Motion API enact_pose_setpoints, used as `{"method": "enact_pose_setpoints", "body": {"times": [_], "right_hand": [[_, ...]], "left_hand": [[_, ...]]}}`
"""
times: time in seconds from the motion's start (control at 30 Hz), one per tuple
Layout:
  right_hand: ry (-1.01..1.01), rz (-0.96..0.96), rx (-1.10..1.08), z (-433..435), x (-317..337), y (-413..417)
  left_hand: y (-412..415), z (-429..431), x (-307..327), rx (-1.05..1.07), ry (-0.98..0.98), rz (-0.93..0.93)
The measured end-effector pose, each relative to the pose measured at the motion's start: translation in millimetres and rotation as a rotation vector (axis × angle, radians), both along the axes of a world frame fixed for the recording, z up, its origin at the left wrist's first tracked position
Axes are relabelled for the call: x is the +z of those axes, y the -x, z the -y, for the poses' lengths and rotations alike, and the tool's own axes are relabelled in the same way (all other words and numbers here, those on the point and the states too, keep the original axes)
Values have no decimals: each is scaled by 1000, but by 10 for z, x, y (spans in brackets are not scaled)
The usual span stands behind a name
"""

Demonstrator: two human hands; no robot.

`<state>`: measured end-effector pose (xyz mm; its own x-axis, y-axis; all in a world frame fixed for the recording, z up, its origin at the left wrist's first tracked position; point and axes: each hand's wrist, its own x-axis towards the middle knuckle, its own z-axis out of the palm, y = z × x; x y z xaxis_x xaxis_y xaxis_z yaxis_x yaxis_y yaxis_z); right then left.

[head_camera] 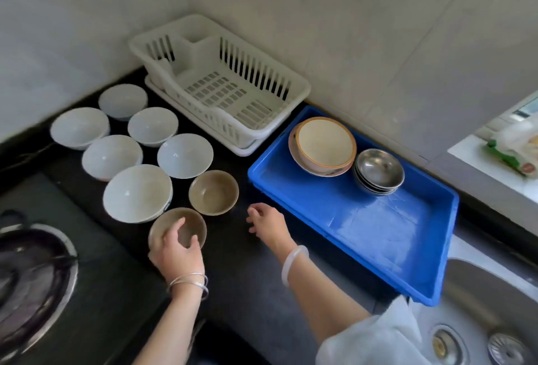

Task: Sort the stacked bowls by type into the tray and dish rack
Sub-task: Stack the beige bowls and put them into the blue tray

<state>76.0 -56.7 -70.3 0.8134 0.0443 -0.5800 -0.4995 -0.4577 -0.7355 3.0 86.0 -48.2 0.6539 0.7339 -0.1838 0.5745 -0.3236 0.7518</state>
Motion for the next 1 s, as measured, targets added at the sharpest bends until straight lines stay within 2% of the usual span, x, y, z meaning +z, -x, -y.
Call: {"method": "enact_pose_setpoints", "body": {"times": [0.13, 0.27, 0.4, 0.53, 0.77, 1.0], "right_hand": [[-6, -82, -16, -339, -8, -211], [-107, -153, -89, -459, -39, -330], [-80, -105, -113, -438, -59, -329], [-95, 12, -165, -352, 77, -235], [25, 79, 76, -183, 278, 106], [105, 65, 200, -106, 215, 353]], "left_hand": [[130, -195, -100, 125, -18, -44], [181, -339, -227, 113, 10, -26], [226, -418, -302, 228, 178, -32], [250, -444, -364, 201, 279, 3], [162, -304, -402, 44, 449, 32], [120, -286, -420, 121, 610, 46]]}}
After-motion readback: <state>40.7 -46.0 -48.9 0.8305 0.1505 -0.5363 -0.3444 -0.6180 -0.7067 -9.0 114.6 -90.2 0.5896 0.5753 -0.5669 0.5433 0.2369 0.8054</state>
